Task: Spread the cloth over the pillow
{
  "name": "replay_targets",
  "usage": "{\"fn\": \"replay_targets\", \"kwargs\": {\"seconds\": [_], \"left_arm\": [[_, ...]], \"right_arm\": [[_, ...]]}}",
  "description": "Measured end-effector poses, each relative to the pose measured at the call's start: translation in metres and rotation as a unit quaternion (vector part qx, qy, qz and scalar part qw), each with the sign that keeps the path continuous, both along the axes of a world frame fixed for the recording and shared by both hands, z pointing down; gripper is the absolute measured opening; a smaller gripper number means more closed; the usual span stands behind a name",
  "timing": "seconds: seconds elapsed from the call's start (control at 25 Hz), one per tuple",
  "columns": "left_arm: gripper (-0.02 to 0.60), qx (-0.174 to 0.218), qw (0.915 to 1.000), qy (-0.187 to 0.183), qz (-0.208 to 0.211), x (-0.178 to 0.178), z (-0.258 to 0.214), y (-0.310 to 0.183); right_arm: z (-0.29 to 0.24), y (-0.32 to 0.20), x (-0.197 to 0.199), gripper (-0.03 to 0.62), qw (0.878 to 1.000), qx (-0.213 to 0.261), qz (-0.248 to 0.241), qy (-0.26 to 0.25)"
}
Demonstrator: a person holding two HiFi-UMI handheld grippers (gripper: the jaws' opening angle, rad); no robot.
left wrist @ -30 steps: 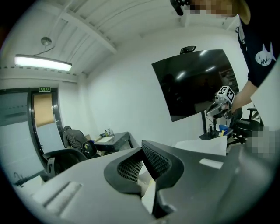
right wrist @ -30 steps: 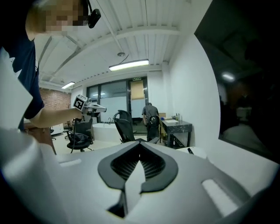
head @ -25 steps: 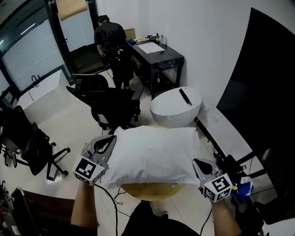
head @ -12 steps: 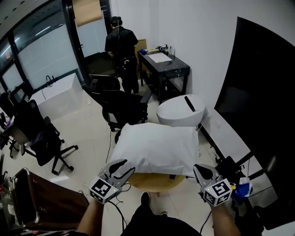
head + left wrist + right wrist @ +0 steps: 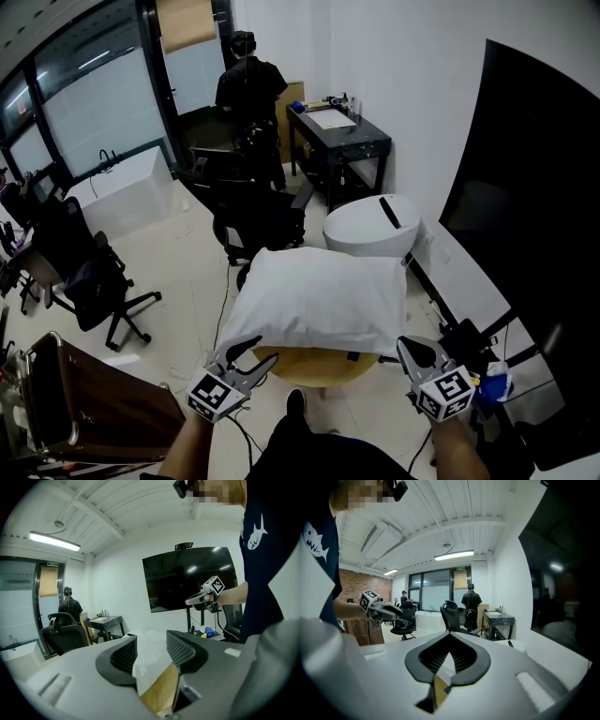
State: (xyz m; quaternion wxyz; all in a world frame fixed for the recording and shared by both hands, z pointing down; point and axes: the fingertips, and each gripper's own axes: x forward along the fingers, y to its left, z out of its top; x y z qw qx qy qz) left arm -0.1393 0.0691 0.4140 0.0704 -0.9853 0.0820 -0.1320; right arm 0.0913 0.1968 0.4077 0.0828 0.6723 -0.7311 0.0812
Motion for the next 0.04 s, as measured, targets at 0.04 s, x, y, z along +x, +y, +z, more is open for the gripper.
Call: {"fn": "replay_targets", "kwargs": {"seconds": [0.04], "left_arm": [[0.186,0.002,1.0000,0.000,0.001,0.0000,-0.0002,-0.0010]], "right_arm": [[0.0014,-0.0006,-0.0009,0.006,1.000,-0.001,0.000,0.000]]}}
